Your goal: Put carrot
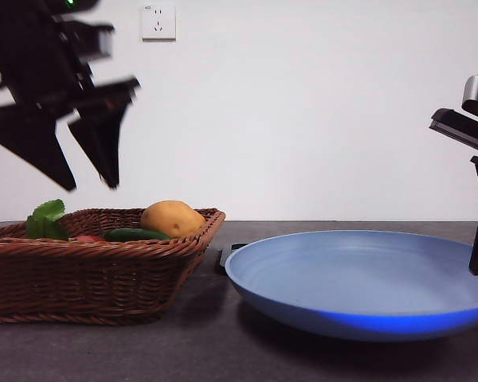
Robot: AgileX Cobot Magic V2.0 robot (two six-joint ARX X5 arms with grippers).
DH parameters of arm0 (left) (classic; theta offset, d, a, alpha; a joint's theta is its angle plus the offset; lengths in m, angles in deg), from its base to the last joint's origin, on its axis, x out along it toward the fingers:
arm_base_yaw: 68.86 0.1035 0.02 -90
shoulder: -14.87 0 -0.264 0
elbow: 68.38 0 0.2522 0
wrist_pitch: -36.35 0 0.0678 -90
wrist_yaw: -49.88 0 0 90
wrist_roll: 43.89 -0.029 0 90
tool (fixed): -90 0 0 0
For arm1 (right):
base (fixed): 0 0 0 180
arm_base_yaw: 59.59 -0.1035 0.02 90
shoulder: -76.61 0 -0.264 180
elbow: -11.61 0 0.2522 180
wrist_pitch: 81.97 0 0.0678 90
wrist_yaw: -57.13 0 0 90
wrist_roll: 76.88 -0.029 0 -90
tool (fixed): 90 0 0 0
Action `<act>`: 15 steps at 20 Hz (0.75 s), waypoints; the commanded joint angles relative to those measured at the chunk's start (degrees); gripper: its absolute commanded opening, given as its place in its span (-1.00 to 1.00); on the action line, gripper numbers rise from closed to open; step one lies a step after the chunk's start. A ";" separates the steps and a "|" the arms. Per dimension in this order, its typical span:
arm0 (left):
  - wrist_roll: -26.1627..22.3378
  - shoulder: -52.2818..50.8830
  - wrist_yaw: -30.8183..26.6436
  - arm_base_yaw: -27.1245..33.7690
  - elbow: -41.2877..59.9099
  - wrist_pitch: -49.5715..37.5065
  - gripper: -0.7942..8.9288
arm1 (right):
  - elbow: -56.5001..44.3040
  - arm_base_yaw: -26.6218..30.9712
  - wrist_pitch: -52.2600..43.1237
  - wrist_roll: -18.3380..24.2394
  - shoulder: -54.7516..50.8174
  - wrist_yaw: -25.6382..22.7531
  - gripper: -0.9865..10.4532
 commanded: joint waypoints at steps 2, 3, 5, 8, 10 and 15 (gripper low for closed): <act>0.13 5.95 -3.39 -1.03 -1.14 0.85 -0.20 | 0.83 -0.28 -0.44 0.24 0.35 0.13 -0.82; 1.14 7.41 -4.33 -1.05 -1.14 1.05 -0.20 | 0.83 -0.28 -0.44 0.24 0.35 0.13 -0.82; 1.36 8.66 -4.39 -1.16 -1.14 1.16 -0.20 | 0.83 -0.28 -0.52 0.26 0.35 0.11 -0.82; 1.36 8.85 -4.59 -1.16 -1.14 0.92 -0.20 | 0.83 -0.28 -1.14 0.24 0.35 0.13 -0.82; 1.36 9.01 -4.61 -1.16 -1.14 0.72 -0.20 | 0.83 -0.28 -1.42 0.24 0.35 0.13 -0.82; 1.33 11.96 -4.48 -1.16 -1.14 0.81 -0.20 | 0.83 -0.31 -1.79 0.26 0.35 0.15 -0.82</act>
